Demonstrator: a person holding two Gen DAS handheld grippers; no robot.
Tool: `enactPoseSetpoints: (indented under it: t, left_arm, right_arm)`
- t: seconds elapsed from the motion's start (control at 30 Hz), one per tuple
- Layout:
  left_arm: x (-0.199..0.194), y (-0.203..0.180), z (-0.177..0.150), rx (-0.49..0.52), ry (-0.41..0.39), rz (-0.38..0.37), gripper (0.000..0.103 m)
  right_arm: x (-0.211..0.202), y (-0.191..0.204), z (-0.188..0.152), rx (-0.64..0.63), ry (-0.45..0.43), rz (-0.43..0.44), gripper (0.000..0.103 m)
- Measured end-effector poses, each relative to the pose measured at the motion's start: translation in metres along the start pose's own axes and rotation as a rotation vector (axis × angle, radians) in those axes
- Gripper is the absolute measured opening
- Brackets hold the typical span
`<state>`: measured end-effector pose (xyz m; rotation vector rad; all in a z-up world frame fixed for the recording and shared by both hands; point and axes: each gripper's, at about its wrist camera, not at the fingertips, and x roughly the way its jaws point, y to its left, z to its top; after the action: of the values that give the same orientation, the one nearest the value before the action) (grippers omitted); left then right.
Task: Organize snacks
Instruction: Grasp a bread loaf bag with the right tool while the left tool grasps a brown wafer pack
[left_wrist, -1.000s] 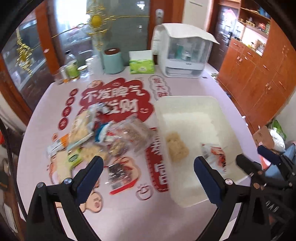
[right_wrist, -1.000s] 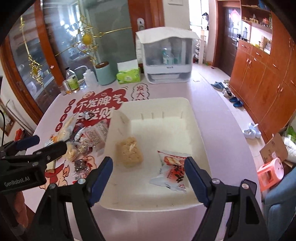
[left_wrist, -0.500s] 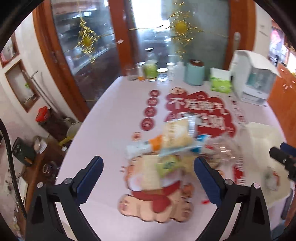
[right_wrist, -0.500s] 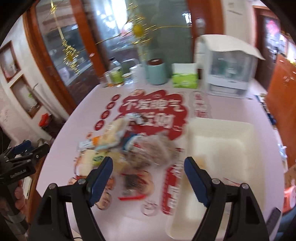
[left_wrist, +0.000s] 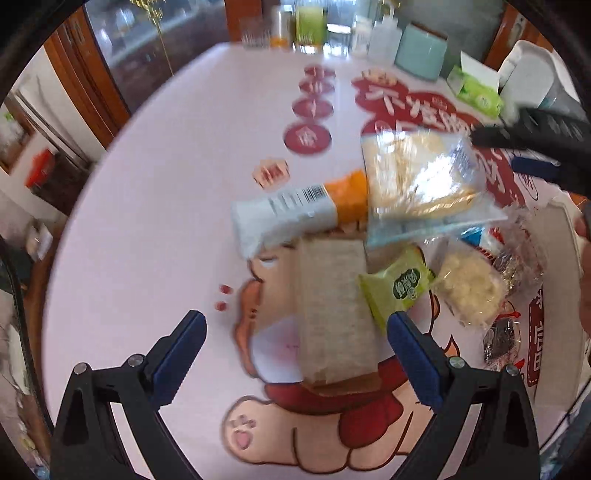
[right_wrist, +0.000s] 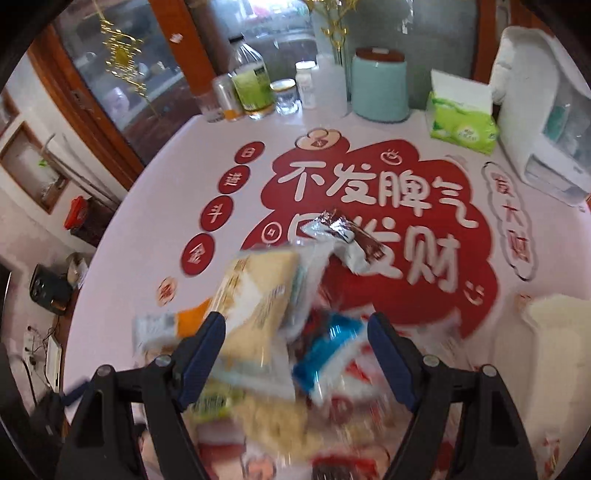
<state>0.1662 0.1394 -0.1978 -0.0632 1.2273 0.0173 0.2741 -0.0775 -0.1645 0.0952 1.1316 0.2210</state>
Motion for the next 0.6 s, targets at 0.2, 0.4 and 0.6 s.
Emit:
enactPoseSetpoints:
  t: [0.2, 0.4, 0.6]
  left_arm:
    - [0.026, -0.011, -0.002, 0.035, 0.033, 0.005, 0.094]
    - [0.045, -0.022, 0.003, 0.041, 0.062, 0.022, 0.094]
    - [0.058, -0.025, -0.001, 0.002, 0.089, 0.040, 0.085]
  right_arm:
    - [0.063, 0.021, 0.010, -0.066, 0.113, -0.012, 0.079]
    - [0.069, 0.033, 0.007, -0.112, 0.070, 0.033, 0.033]
    - [0.048, 0.022, 0.007, -0.069, 0.016, 0.092, 0.017]
